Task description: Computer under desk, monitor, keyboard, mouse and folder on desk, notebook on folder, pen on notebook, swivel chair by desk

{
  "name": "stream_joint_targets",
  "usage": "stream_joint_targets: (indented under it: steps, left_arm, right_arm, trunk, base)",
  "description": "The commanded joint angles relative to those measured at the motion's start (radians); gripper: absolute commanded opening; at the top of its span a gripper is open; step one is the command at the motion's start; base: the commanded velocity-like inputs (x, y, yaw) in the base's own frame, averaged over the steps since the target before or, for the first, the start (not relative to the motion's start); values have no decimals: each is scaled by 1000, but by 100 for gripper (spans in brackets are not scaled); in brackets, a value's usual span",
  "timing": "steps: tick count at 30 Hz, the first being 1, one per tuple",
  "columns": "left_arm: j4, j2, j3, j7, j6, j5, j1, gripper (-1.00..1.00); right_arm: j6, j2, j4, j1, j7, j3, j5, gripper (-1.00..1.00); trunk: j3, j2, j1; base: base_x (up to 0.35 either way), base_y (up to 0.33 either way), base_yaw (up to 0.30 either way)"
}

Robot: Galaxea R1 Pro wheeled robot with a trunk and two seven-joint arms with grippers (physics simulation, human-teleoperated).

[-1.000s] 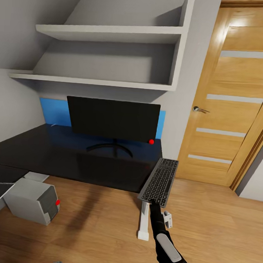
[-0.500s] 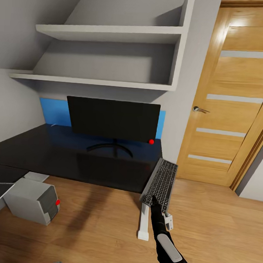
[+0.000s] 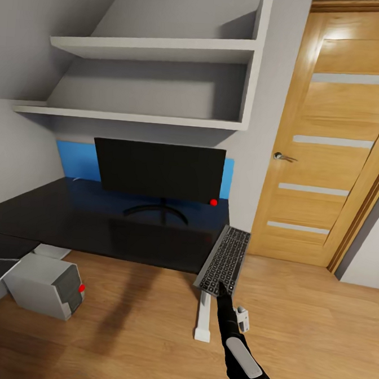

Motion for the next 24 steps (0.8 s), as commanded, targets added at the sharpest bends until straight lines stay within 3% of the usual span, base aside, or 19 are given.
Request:
stream_joint_targets:
  steps: [1, 9, 15, 21, 24]
  left_arm:
    - [-2, 1, -2, 8, 3, 6, 0, 100]
    - [-2, 1, -2, 8, 2, 6, 0, 100]
    - [-2, 1, -3, 8, 2, 6, 0, 100]
    - [-2, 1, -3, 8, 3, 7, 0, 100]
    - [-2, 1, -3, 8, 3, 8, 0, 100]
  right_arm:
    - [-6, -1, 1, -1, 5, 5, -11, 100]
    - [-6, -1, 1, -1, 5, 6, -11, 100]
    - [-6, -1, 1, -1, 5, 6, -11, 100]
    - [-6, -2, 1, -1, 5, 4, -11, 100]
    - [-9, -26, 0, -1, -15, 1, -11, 100]
  trunk:
    - [-1, -1, 0]
    - [-1, -1, 0]
    - [-1, -1, 0]
    - [-1, -1, 0]
    - [-1, -1, 0]
  base:
    - [-31, -40, 0]
    - [-8, -21, 0]
    - [-62, -243, 0]
    - [-13, -64, 0]
    - [-1, -5, 0]
